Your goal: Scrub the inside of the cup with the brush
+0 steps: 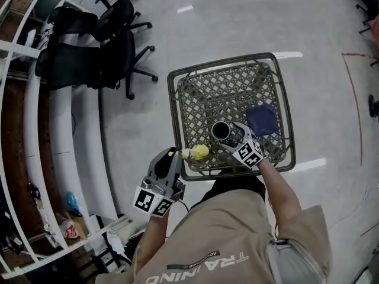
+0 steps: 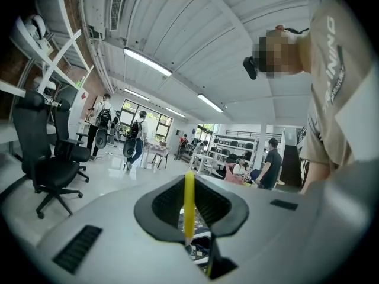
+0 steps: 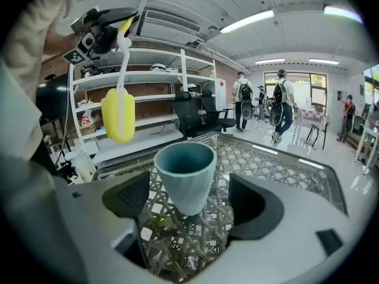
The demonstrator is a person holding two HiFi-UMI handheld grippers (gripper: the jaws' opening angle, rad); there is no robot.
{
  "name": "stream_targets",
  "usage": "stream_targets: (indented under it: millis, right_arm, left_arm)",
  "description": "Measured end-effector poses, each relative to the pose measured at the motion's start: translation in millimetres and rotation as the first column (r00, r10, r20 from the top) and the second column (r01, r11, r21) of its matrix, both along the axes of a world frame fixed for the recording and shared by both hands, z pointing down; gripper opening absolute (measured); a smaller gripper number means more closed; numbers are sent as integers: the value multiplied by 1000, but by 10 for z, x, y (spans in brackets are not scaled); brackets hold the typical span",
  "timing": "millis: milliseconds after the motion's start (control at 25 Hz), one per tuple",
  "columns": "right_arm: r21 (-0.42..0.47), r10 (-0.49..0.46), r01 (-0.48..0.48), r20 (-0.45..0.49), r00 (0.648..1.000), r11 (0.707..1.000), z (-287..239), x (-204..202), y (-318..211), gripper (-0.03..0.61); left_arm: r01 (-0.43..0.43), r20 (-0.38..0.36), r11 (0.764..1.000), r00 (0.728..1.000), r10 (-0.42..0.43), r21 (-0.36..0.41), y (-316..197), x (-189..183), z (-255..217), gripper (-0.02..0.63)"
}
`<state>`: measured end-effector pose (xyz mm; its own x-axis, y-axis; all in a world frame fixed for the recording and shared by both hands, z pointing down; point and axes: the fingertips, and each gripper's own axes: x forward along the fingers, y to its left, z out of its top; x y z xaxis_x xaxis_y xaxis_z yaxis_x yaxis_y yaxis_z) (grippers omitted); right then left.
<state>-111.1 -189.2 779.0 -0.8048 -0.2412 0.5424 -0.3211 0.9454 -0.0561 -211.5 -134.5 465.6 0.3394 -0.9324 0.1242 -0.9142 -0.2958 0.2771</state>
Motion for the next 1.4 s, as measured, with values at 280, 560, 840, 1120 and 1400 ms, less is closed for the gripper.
stream_targets:
  millis: [280,560,840,1120,1400]
  right_arm:
    - [40,-37,37,-15,999,999,354,-301,-56,417]
    - [77,-53,54,-10,999,996,481,-587,-86,417]
    - [55,-77,77,-13,997,996,517,-685,-124,413]
    - [-33,-139,138,-53,989,990,273,-647,-43,391]
    - [-107,-167,166,-1,986,980,-458,-530,125,388]
  left_arm:
    - [50,18,999,999,-50,-19,10,-53,21,52]
    - [95,41,993,995,-92,-74,130,-205,121,52]
    - [107,51,991,993,-103,-82,138,-303,176,52]
    - [77,18,997,997,-77,-5,83,-335,-66,52]
    - [59,-15,997,998,-59,56,-22,-495,-447,52]
